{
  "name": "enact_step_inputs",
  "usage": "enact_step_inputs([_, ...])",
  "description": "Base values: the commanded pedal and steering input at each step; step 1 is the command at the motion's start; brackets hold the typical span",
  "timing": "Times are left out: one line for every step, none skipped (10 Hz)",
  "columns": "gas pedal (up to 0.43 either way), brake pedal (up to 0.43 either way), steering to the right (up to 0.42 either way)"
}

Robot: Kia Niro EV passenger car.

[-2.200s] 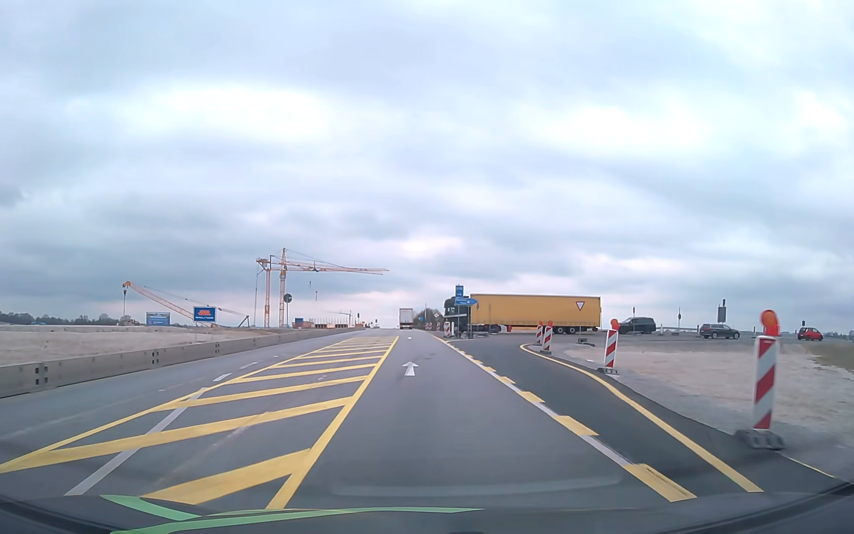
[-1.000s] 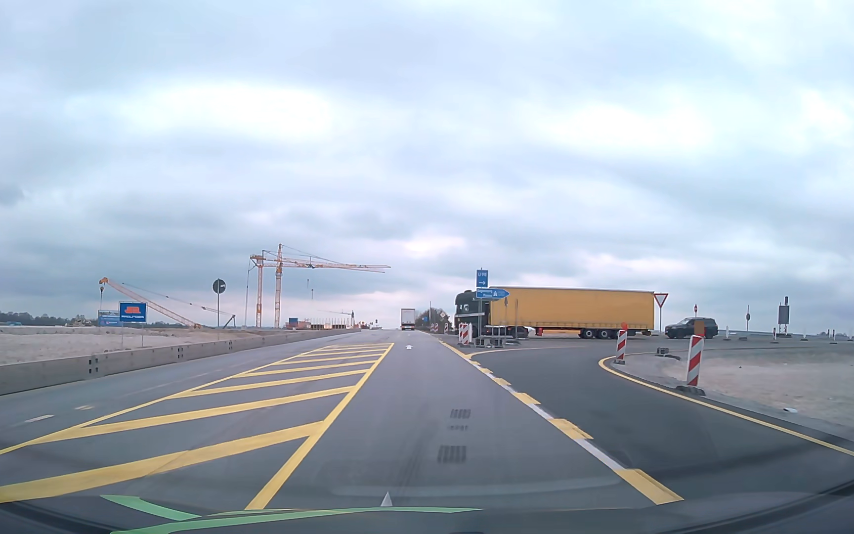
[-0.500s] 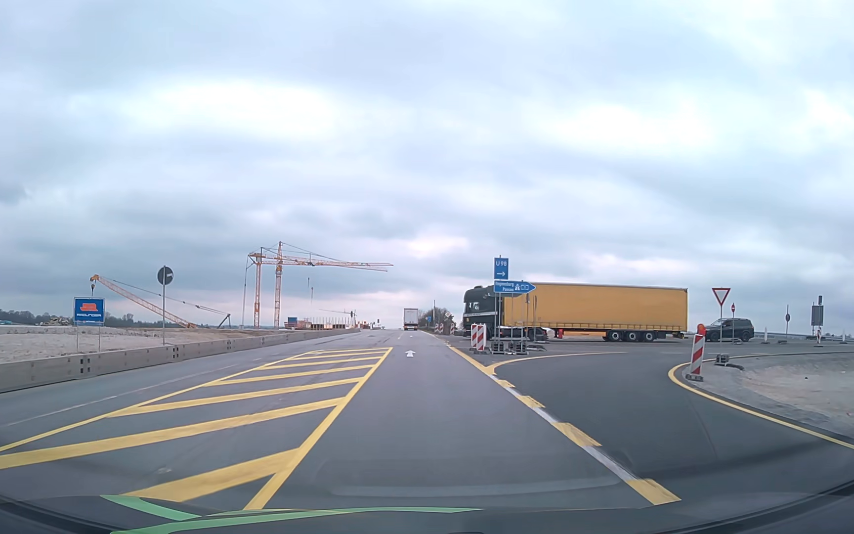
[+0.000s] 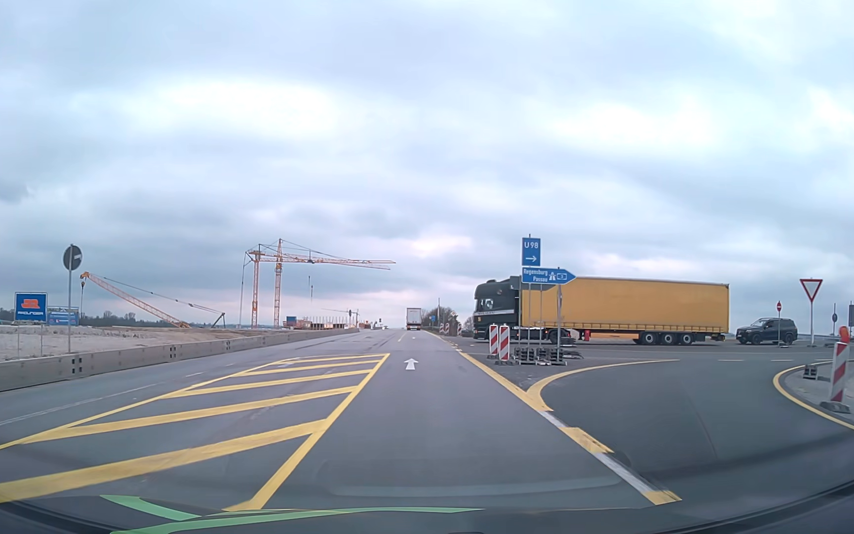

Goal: Follow the waypoints while adhering to traffic rules and regulations

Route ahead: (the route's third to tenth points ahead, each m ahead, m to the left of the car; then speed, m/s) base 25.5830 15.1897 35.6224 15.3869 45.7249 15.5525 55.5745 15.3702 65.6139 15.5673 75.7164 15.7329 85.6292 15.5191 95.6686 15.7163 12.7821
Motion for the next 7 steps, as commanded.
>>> enact_step_inputs([0.157,0.0,-0.003])
enact_step_inputs([0.157,0.0,-0.003])
enact_step_inputs([0.157,0.0,-0.003])
enact_step_inputs([0.157,0.0,-0.003])
enact_step_inputs([0.157,0.0,-0.002])
enact_step_inputs([0.157,0.0,-0.002])
enact_step_inputs([0.157,0.0,-0.001])
